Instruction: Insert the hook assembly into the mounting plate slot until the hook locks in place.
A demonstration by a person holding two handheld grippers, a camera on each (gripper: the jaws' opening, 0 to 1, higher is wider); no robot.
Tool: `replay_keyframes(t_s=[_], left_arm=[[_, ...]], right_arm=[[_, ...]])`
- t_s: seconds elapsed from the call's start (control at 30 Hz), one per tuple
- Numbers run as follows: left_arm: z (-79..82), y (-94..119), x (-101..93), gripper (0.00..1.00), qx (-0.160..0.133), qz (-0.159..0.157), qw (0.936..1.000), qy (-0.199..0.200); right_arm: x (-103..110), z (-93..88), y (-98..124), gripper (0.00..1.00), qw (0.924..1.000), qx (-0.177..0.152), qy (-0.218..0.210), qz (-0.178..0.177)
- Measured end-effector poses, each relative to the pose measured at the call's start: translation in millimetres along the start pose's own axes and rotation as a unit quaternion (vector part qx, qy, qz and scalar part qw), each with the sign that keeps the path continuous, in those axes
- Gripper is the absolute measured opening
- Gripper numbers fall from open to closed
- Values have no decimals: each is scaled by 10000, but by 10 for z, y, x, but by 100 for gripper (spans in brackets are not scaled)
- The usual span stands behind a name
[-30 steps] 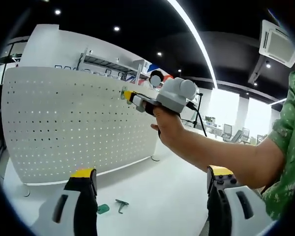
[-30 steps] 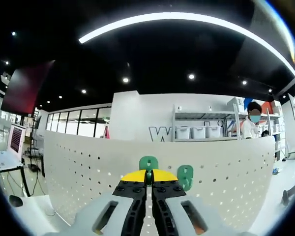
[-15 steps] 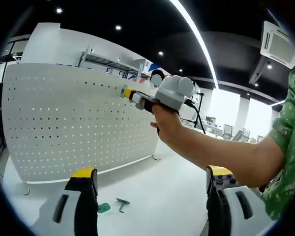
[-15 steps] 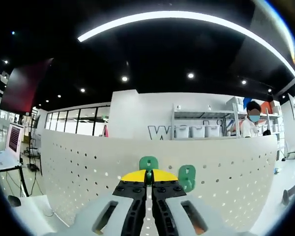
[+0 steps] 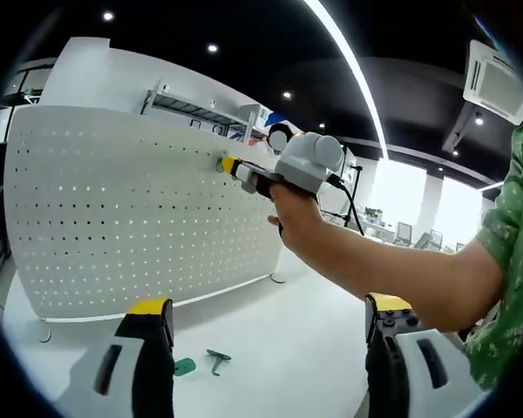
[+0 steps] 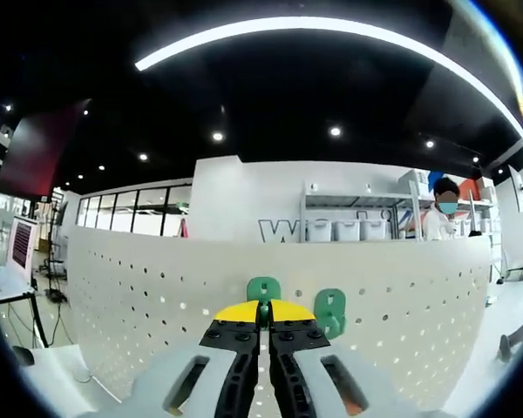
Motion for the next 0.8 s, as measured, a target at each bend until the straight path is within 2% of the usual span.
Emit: replay_keyframes(t_s=[0.8], left_arm=[[-3, 30, 44, 93, -22, 21, 10000, 30]], right_arm=[[23, -36, -51, 1, 10000, 45, 66, -38]])
Point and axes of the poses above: the point that each gripper's makers call its tool centre point, and the gripper's own axes: y roughly backward along the fingers, x roughly to its left, z roughly out of its top, the point moved 6 cm from there along y, roughly backward along the fingers, and after that the axes turned 12 degrees about -z, right-handed, at the moved point
